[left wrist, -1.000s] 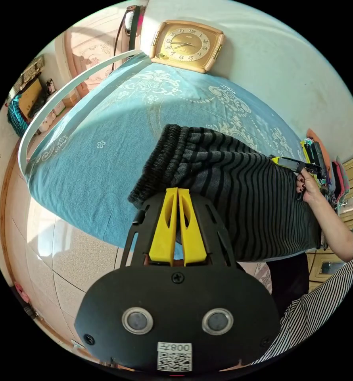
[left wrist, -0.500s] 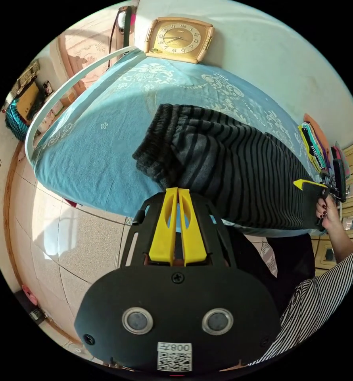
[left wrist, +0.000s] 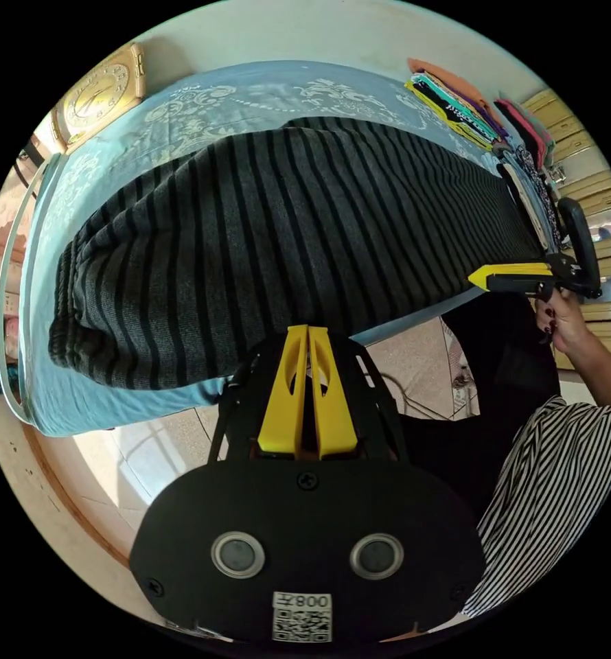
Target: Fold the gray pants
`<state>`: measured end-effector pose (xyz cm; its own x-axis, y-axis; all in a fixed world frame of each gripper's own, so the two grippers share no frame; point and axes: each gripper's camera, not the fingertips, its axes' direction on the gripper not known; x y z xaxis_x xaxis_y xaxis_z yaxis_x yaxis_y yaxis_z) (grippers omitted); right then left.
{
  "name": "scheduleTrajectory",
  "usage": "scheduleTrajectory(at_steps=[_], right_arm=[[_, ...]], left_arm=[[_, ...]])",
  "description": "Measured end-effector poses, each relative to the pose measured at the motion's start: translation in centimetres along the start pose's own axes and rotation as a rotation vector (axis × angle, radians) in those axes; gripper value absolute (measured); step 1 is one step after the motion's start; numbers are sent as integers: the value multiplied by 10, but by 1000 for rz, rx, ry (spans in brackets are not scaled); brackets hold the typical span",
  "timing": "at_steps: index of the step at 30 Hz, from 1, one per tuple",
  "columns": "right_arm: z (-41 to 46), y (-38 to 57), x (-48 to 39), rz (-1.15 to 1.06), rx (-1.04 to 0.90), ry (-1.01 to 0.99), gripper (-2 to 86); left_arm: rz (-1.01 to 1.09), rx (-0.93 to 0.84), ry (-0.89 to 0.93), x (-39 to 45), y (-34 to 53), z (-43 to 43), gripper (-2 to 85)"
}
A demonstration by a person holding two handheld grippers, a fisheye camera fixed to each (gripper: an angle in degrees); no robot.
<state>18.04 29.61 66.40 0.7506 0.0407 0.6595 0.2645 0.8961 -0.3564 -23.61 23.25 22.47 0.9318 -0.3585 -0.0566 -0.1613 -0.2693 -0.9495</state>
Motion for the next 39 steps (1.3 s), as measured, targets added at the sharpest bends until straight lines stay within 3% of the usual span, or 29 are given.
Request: scheduleTrajectory(at_steps=[5,10,15,18,21,24,27,32,39], right_arm=[[-41,81,81,238,120,157,1],[-41,148,146,418,202,39,1],[-59,199,165,413,253,56,1],[-79,248,196,506,378,65,1],[-83,295,242,647,411,76,1],[-74,330,273,679,445,-43,2],[-82,361,283,682,471,-15,5],[-104,442,329,841,708,-44,37],[-111,513,378,997,833,-45,94]], left_arm=[[59,63,44,49,-36,-22,0],[83,-95,43,103,-86,11,0],[66,-72,31,142,-122,-7,0],[118,-16,13,180,-149,-22,0],[227,2,63,231,-191,-23,0],[350,-67,82,289,-240,-7,0],[466,-56,120,345,-288,-6,2],[680,-9,222,444,-380,-13,13],[812,7,308,561,-496,-6,71]])
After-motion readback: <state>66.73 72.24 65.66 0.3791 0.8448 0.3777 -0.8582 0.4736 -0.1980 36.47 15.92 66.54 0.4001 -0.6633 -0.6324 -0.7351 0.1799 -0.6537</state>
